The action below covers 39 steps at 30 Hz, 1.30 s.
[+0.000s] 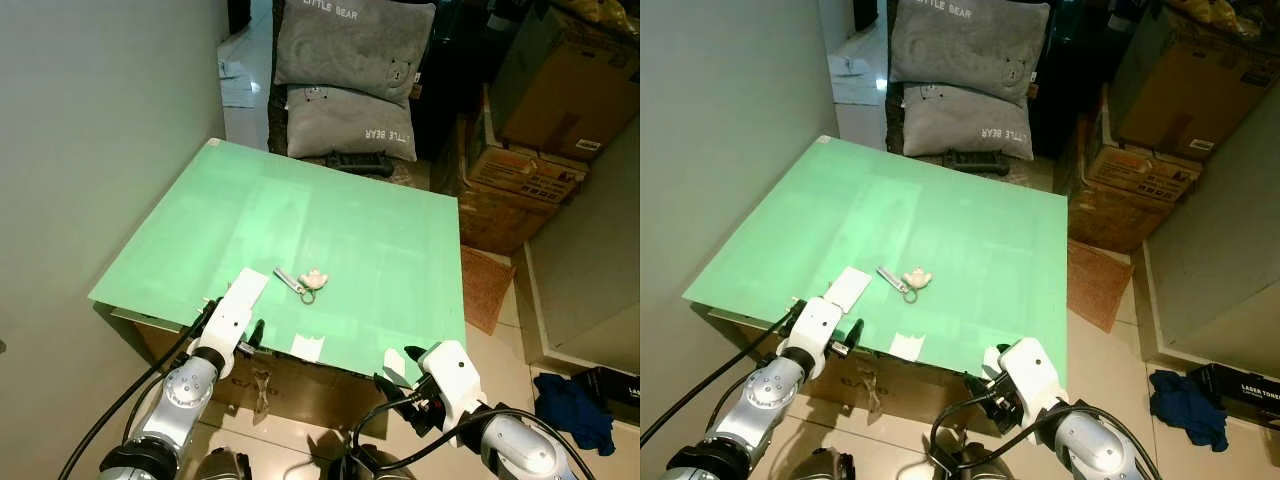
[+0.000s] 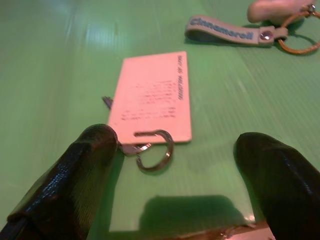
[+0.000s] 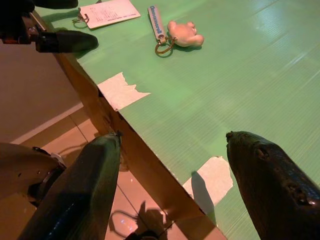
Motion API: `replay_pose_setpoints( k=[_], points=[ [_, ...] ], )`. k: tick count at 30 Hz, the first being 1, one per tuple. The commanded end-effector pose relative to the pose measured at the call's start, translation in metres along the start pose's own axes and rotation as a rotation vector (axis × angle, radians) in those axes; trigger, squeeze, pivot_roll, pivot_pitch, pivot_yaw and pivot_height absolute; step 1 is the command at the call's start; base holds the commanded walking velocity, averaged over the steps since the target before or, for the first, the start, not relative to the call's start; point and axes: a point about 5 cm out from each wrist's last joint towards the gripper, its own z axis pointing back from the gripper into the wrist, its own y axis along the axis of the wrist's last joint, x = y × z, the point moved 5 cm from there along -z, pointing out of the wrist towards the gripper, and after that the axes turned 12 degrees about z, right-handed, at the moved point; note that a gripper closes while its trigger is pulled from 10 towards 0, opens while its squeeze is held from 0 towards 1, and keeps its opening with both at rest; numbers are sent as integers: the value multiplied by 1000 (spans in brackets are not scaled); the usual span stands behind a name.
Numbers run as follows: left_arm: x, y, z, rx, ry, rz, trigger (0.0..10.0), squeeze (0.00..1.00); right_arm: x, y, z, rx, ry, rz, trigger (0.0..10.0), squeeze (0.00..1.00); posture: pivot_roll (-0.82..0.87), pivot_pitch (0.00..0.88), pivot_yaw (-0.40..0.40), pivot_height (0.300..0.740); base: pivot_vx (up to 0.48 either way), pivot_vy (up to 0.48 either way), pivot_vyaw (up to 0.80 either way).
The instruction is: Hang keys on a hook
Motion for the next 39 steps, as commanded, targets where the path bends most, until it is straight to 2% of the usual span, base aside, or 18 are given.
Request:
replay_pose_setpoints(
  k=[1,6,7,8,9,10,11,12,15,18,19,20,24,28,35,37,38,39],
  points=[
    [7,-4,2,-10,-14,-7,10000,0,3,-2,3,-6,-1,-1,10000,0,-86,150,-114,696,0,0,0],
    [9,-6,2,-17,-20,-8,9961,0,4,-3,3,-8,1,3,10000,0,-85,149,-116,696,0,0,0],
    [9,-6,2,-18,-20,-7,7922,0,5,-3,2,-9,1,3,10000,0,-85,149,-117,696,0,0,0],
    [9,-7,2,-19,-21,-7,6549,0,4,-3,2,-9,2,3,10000,0,-85,149,-117,696,0,0,0],
    [10,-7,2,-19,-21,-6,6549,0,4,-3,2,-9,2,3,10000,0,-85,149,-117,696,0,0,0],
    [10,-6,2,-19,-21,-6,5569,0,4,-3,2,-9,4,3,10000,0,-85,147,-118,696,0,0,0],
    [10,-6,2,-19,-21,-6,5569,0,4,-3,2,-9,4,3,10000,0,-85,147,-118,696,0,0,0],
    [11,-5,0,-19,-21,-5,4627,0,3,-3,2,-9,6,2,10000,0,-85,146,-118,696,0,0,0],
    [12,-5,-1,-19,-22,-4,4392,0,3,-3,2,-10,8,3,10000,0,-85,146,-118,696,0,0,0],
    [12,-5,-2,-25,-23,-3,4902,0,5,-2,2,-9,1,9,10000,0,-88,144,-118,696,0,0,0],
    [13,-5,-2,-26,-24,-4,5569,0,5,-2,2,-9,-1,9,10000,0,-88,144,-118,696,0,0,0],
    [13,-5,-2,-28,-28,-5,5725,0,6,-2,2,-9,-2,9,10000,0,-88,144,-118,696,0,0,0],
    [13,-7,-3,-37,-23,-6,3569,0,5,-2,2,-10,-3,9,10000,0,-89,143,-115,696,0,0,0],
    [11,-10,-2,-54,-4,3,3373,0,5,-3,2,-11,-2,7,10000,0,-89,141,-116,696,0,0,0],
    [4,-14,-2,-79,36,29,3725,0,5,-5,3,-17,-1,6,10000,0,-89,140,-116,696,0,0,0],
    [0,-17,-2,-95,54,38,3137,0,4,-5,3,-19,0,5,10000,0,-89,137,-118,696,0,0,0],
    [-1,-19,-1,-101,61,39,1176,0,4,-5,3,-20,1,5,10000,0,-89,137,-118,696,0,0,0],
    [-3,-20,-1,-108,69,37,0,0,4,-5,3,-21,1,5,10000,0,-89,137,-118,696,0,0,0]
  ],
)
